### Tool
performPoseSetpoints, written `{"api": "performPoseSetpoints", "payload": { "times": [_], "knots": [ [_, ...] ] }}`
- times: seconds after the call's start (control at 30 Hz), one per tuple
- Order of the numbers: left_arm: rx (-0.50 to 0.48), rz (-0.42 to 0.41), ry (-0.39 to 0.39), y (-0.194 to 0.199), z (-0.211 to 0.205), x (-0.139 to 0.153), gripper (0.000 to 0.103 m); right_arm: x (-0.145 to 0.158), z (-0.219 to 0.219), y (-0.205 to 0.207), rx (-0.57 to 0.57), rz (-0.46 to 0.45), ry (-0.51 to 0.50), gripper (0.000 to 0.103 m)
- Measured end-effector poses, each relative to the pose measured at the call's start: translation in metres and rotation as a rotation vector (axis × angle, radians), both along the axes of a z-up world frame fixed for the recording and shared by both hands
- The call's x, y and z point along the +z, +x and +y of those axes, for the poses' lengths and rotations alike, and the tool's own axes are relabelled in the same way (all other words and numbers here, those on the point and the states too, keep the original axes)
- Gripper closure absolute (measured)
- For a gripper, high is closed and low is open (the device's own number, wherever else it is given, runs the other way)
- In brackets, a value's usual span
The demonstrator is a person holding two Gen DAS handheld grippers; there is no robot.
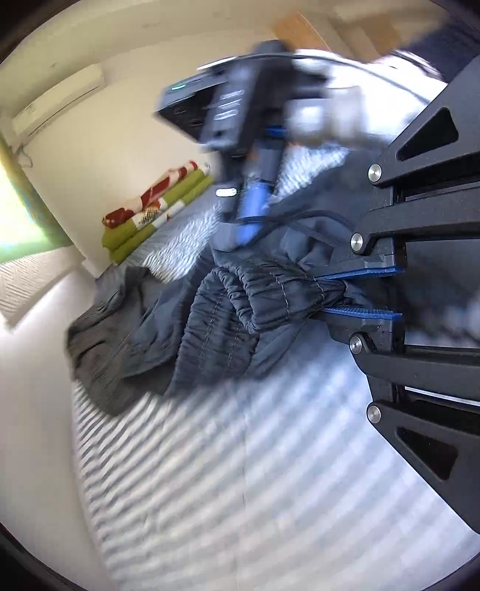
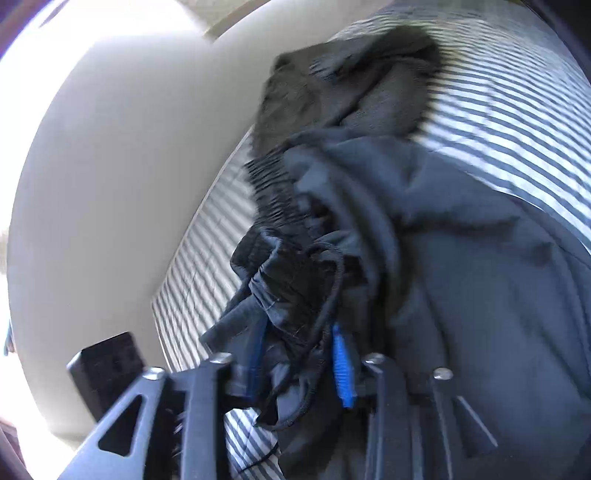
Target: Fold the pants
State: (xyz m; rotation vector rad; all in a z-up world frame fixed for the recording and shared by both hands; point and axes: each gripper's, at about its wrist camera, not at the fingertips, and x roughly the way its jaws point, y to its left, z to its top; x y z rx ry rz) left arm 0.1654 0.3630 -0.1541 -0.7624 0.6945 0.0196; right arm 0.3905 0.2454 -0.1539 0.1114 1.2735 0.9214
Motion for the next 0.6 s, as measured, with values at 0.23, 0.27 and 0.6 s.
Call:
{"api": "performPoseSetpoints", "payload": {
  "times": [0.23,0.27,0.6],
  "knots": [
    [0.106,0.139,-0.081,-0.068,0.041,-0.048,0.089,0.015,0.083,-0.005,0.045,-0.099,-0.093,0.049],
    [0.115,0.148,-0.104,-0.067,0.044,-0.052,0.086,0.013,0.097,-0.005,0.052,-0.106,-0.123,0.048],
    [0.124,0.108,-0.070,-0.059,0.050,-0.046,0.072,-0.036,0.211,-0.007,0.078,-0.278,-0.579,0.054]
  ]
}}
